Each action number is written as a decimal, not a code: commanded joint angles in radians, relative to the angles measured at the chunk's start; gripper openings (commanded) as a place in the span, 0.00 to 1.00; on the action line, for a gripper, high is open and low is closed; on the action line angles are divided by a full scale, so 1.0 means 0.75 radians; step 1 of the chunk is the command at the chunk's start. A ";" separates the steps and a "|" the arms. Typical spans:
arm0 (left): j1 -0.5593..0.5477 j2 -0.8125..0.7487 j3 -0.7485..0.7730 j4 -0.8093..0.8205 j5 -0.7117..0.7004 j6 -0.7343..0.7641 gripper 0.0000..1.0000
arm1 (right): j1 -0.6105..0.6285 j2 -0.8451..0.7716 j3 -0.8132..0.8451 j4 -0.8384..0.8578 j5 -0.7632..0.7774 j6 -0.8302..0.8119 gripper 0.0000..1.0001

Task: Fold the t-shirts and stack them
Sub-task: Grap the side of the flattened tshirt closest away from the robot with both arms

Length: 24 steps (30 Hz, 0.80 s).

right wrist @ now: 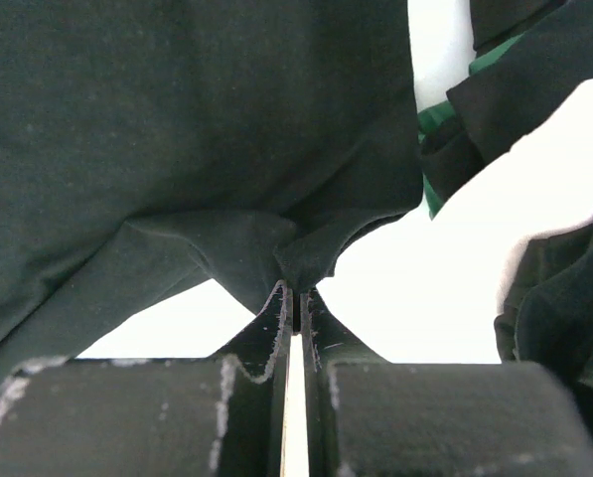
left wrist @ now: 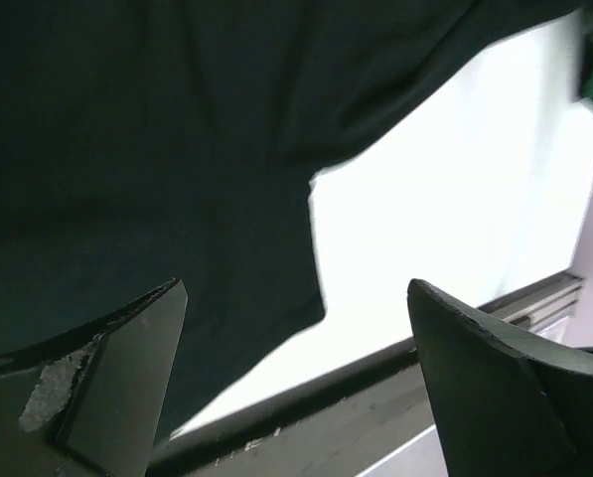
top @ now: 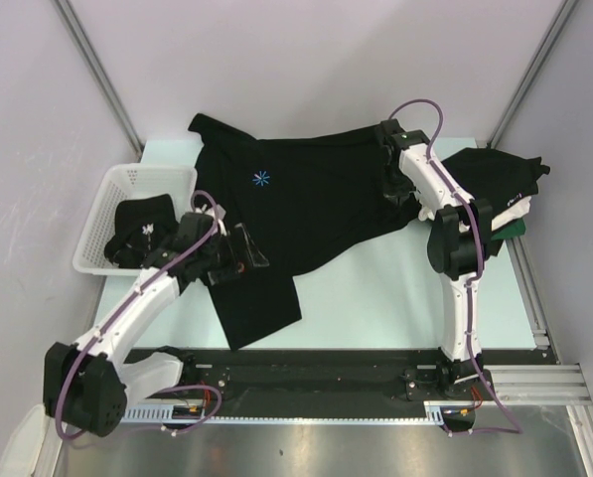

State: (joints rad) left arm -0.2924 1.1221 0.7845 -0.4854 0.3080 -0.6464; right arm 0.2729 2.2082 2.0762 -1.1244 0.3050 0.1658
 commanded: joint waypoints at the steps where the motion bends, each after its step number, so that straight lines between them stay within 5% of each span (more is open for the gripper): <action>1: -0.117 -0.132 -0.103 -0.148 -0.132 -0.126 0.97 | 0.016 -0.087 -0.001 0.002 -0.026 0.014 0.00; 14: -0.483 -0.236 -0.183 -0.482 -0.556 -0.500 0.97 | 0.025 -0.091 -0.015 0.008 -0.057 0.020 0.00; 24: -0.586 -0.359 -0.344 -0.560 -0.623 -0.615 0.95 | 0.029 -0.089 -0.021 0.012 -0.075 0.027 0.00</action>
State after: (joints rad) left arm -0.7109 0.8711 0.5560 -0.8581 -0.1207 -1.0248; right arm 0.2871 2.2044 2.0590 -1.1206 0.2600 0.1734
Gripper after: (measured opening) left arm 0.955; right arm 0.035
